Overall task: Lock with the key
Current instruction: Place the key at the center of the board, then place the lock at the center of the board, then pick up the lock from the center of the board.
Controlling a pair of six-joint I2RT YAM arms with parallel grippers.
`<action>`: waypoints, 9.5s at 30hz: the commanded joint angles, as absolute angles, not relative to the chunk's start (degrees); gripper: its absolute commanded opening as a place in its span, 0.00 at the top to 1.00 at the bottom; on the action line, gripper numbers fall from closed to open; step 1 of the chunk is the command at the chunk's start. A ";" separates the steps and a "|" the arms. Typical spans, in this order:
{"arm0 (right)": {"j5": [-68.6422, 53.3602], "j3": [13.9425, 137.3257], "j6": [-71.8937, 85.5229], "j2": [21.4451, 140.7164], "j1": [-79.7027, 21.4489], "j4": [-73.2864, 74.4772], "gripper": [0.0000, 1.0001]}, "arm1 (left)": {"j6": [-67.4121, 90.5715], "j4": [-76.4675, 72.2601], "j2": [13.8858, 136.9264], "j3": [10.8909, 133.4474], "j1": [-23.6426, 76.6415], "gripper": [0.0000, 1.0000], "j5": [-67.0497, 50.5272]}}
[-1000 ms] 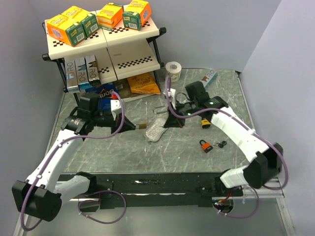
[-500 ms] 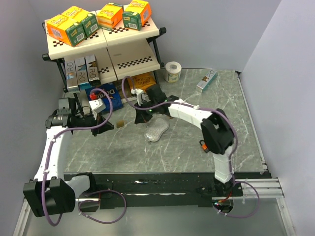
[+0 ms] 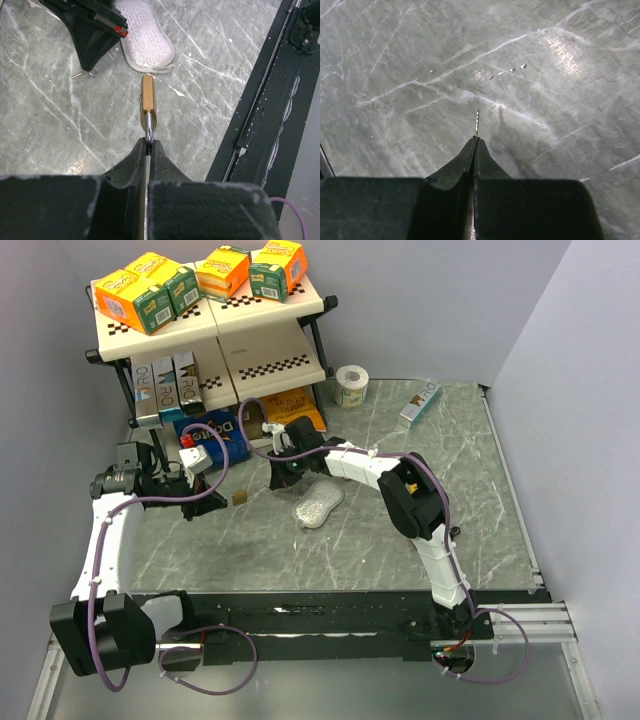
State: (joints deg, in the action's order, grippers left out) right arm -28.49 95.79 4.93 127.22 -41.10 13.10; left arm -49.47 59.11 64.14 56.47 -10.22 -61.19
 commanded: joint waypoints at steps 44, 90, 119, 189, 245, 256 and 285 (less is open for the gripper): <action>-51.77 67.59 -22.22 84.20 -45.17 3.07 0.10 | -63.12 62.76 68.73 67.85 11.95 0.99 -63.81; -12.22 71.37 6.15 87.19 -48.60 -13.71 1.00 | 64.96 -5.54 59.68 46.32 13.10 0.02 -26.02; -8.43 72.60 8.17 89.91 -51.15 -12.66 1.00 | 62.67 -5.01 59.06 47.28 16.17 0.73 -23.73; -25.93 59.94 -6.67 74.70 -26.65 13.44 0.01 | 17.23 23.20 87.03 59.86 17.22 0.21 -9.14; -29.36 120.15 -82.71 137.55 -21.88 75.14 0.12 | 1.67 24.43 57.83 51.68 17.23 0.04 -42.54; -25.58 108.91 -67.68 130.88 -22.06 63.38 0.26 | 3.43 22.94 57.22 52.12 17.23 0.04 -40.43; -33.57 100.37 -65.22 115.85 -20.39 62.75 0.98 | 11.16 14.24 58.89 55.81 14.07 0.04 -39.11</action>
